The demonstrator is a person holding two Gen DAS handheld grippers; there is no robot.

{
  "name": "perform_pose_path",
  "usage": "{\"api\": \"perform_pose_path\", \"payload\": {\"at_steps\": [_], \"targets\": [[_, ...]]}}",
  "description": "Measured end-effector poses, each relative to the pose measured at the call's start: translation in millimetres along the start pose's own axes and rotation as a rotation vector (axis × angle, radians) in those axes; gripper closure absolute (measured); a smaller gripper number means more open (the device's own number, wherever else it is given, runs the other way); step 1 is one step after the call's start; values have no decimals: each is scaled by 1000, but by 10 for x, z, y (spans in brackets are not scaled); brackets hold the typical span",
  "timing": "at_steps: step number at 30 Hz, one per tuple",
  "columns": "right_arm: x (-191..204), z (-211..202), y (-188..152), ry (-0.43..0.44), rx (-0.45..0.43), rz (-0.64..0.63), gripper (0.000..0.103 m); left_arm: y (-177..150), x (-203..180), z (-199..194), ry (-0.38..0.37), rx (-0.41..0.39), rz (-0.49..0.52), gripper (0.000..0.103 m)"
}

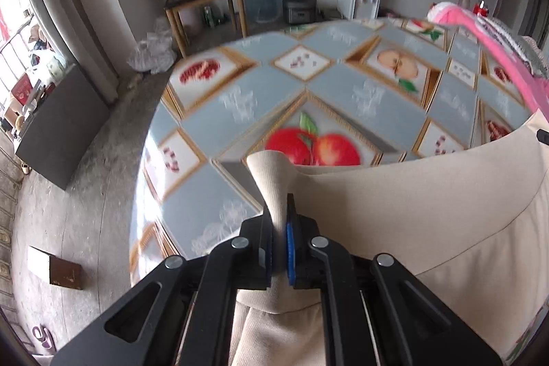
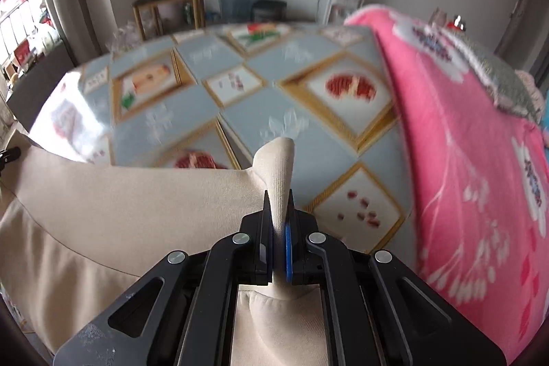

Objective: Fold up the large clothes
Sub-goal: 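Lift the jacket collar with both grippers and fold it over the body, then release the collar and press the folded jacket flat with both grippers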

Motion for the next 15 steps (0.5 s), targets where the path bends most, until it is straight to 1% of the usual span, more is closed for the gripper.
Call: {"api": "perform_pose_path", "payload": {"at_steps": [3,4,5,7,8,10,12,13,15], "targets": [[-9,-45,-49,-4,5,-9,95,-34,31,-22,-15,17,6,94],[-13,-65,-56,-19,5,-10,90,-28,37,-51,-17,14,11,92],[-37,-124,-63,-45,-3,-4,81,-19,50,-117,-18,0,14,88],[-82,-274,-87,-76,-41,8,77,-60,47,-261,2,-34,15,80],[-106,-405,-117,-69,-62,20,75,-91,41,-388,1,-72,16,78],[-142,-615,-199,-37,-86,38,72,-206,7,-624,-25,-139,25,76],[-96,-785,-337,29,-88,39,70,-324,-92,-842,-74,-186,51,73],[-42,-832,-417,68,-74,31,69,-407,-177,-921,-108,-191,72,71],[111,-865,-658,121,-26,-8,69,-598,-384,-978,-166,-164,127,71]]}}
Point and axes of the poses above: each gripper's, at about its wrist camera, not at the fingertips, and z roughly the way its jaws point, x to its left, y to its top, the point moved 1 cm from there along z, roughly the way its jaws point, and after that the axes turned 5 degrees about z, right-handed, at the moved point
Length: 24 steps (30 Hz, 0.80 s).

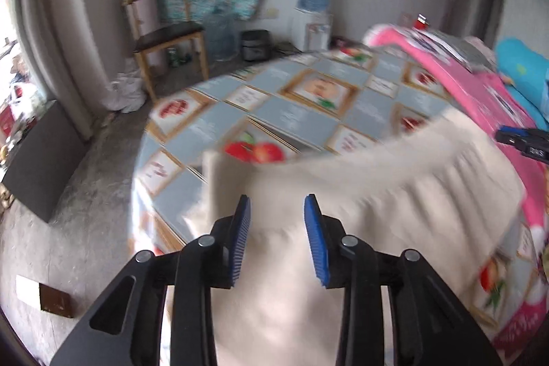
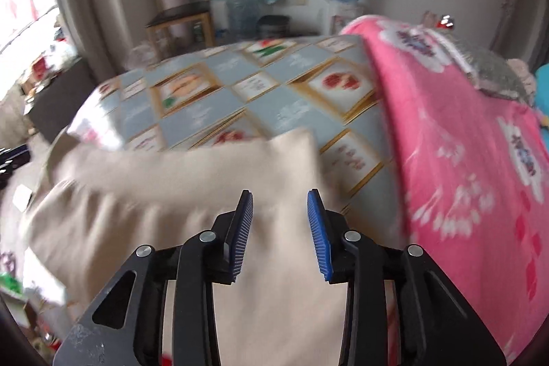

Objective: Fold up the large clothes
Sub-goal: 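Release the collar and press the folded jacket flat with both grippers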

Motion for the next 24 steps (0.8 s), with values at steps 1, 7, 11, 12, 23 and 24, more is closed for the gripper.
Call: {"api": "perform_pose_path", "payload": {"at_steps": [1,7,11,12,23,24], "targets": [[57,23,-111,-1,26,-19,69,-75,-74,11,-24,20,16,71],[-20,308,-637,-17,123,23,69,-756,-127,300,-54,102,-43,68],[86,168,-466,-40,118,39,63,-724,-60,190,-12,101,-56,68],[159,113,-427,-29,95,34,60,-684,-83,144,-1,83,-37,68],[934,471,-700,-6,94,-103,46,-665,-616,364,-72,87,10,68],[940,433,-730,-6,61,-109,46,-695,-610,336,-74,60,8,68]]}}
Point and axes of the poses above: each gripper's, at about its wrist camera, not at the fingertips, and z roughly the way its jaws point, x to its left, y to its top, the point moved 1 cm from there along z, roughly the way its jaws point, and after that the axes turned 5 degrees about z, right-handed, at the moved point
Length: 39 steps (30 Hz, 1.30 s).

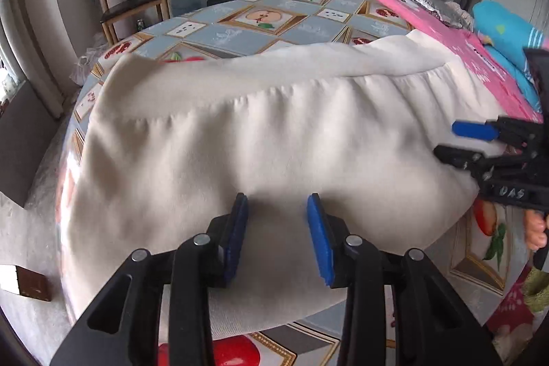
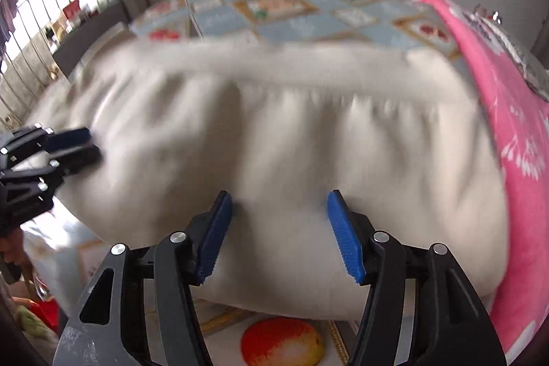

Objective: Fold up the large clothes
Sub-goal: 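Release the collar and press the folded jacket flat with both grippers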

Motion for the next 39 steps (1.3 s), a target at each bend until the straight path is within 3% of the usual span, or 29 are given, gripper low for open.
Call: {"api": "perform_pose_path", "payload": {"at_steps": [3,6,8,12,14,16,20,24,28,34,37,39], "targets": [[46,-124,40,-11,10,17,45,58,-26,-99,9,3,-1,68],[209,-321,56,75,-55,13,45,130,-111,-276,-32,-62,18,67],[363,-371,8,96,-83,-25,44,148,-180,-277,-77,-74,25,60],[515,-118,-152,57,-28,-61,42,56,-290,12,-53,19,37,59],[413,-133,-113,112,-15,1,42,33,-279,16,-56,2,25,59],[296,-254,-61,114,-30,40,41,64,-268,-55,-45,4,22,59],[-55,-493,-34,-8,-108,96,38,63,-217,-250,-19,-40,35,58],[-586,-341,-129,-136,-70,240,37,-79,-80,-122,-2,7,-4,57],[-679,-279,-180,-102,-50,246,37,-79,-77,-142,-6,-6,4,57],[-905,-636,-115,-152,-166,303,32,-68,93,-419,29,-71,-59,57],[-1152,-335,-211,-123,-60,391,32,-157,275,-350,75,-20,-119,57],[-1182,-219,-266,-110,-35,404,32,-228,381,-259,52,12,-158,57]]}}
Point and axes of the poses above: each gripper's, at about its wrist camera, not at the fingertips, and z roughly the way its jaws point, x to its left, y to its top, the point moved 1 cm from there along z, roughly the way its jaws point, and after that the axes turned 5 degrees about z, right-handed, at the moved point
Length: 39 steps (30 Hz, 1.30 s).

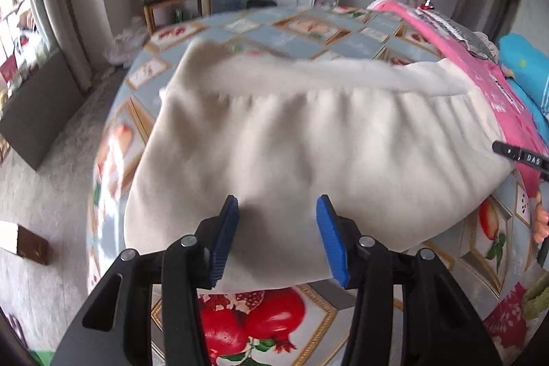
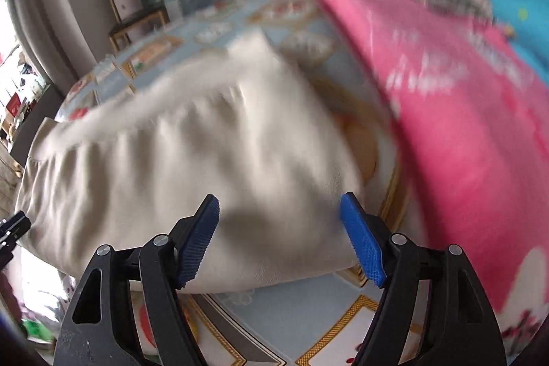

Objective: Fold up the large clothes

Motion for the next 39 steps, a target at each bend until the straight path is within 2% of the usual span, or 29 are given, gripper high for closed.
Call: {"api": "perform_pose_path", "payload": {"at_steps": [2,4,6,8,12,14,16,18,20,25,27,30,33,37,39], "targets": [[86,-95,6,-36,-29,-33,32,-6,44,-33,-19,-7,-27,57],[178,-257,29,-30,-57,-53,32,11,23,-118,10,-18,-14,57],[275,-411,15,13,-86,-73,29,17,-20,-226,8,-42,2,57],[409,-527,-38,67,-99,-103,19,2,-86,-280,2,-51,32,56],[707,-447,-188,142,-52,-159,15,-86,-237,-166,37,-1,85,55],[875,-315,-281,123,-17,-198,15,-110,-273,-126,63,-4,99,55],[1034,-163,-408,36,2,-272,13,-115,-290,-122,76,-13,105,54],[1173,-168,-501,-45,-42,-367,13,-115,-276,-154,73,-19,90,54],[1184,-227,-508,-33,-44,-379,12,-115,-261,-237,66,-40,79,54],[976,-346,-468,47,-14,-273,12,-170,-240,-439,23,-62,64,54],[838,-373,-474,103,20,-199,12,-221,-241,-506,-8,-59,56,54],[607,-379,-538,182,95,-60,12,-357,-287,-573,-5,-49,59,54],[372,-385,-608,229,141,63,12,-527,-328,-567,-42,-27,42,54],[111,-348,-607,262,154,189,12,-673,-249,-466,-65,-6,-55,53],[15,-310,-591,303,156,246,12,-705,-128,-442,-108,-22,-151,46]]}}
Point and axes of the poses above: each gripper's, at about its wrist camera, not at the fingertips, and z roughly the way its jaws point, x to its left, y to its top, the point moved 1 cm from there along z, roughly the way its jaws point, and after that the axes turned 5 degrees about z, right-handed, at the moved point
